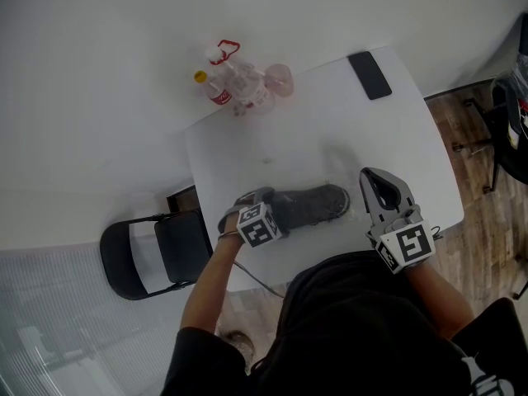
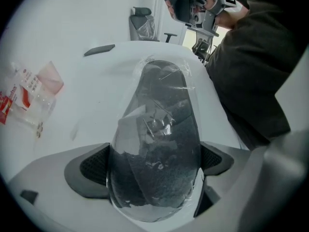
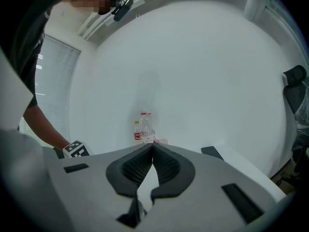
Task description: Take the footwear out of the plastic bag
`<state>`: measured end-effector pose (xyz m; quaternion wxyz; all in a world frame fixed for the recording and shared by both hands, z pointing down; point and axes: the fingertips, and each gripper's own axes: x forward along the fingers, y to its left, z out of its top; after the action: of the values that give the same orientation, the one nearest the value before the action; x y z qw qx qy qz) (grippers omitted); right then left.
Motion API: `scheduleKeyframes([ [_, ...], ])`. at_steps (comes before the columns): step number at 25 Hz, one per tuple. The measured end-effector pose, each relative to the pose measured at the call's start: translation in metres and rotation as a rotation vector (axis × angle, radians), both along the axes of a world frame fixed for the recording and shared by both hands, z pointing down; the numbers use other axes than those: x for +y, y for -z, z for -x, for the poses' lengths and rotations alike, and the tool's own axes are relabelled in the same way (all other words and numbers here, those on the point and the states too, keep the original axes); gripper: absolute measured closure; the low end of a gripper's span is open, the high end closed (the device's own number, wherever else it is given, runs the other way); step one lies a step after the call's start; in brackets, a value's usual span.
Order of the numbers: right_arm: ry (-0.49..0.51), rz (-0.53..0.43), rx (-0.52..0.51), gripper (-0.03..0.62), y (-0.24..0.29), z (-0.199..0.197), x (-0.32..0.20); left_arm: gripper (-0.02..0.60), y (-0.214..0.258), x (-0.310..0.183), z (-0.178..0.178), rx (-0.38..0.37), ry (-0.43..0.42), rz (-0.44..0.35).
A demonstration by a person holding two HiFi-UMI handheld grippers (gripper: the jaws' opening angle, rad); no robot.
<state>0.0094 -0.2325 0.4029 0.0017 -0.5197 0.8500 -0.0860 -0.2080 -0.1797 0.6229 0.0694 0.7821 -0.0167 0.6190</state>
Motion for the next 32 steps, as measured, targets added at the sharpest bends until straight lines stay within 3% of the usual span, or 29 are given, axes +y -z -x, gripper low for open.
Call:
scheduleKeyframes([
  [8, 0.042, -0.027, 0.055, 0.576, 0.004, -0.014, -0.001, 0.006, 0.017, -0.008, -0.003, 0.088, 0.014, -0.069],
  [15, 0.199, -0.047, 0.125, 0.576, 0.032, -0.041, -0.006, 0.006, 0.046, -0.025, -0.001, 0.166, 0.078, -0.144],
  [23, 0.337, 0.045, 0.156, 0.574, 0.061, -0.063, 0.002, 0.006, 0.081, -0.039, -0.010, 0.260, 0.126, -0.269],
  [32, 0.377, 0.124, 0.021, 0.573, 0.079, -0.062, 0.000, 0.006, 0.136, -0.049, -0.025, 0.394, 0.155, -0.402],
])
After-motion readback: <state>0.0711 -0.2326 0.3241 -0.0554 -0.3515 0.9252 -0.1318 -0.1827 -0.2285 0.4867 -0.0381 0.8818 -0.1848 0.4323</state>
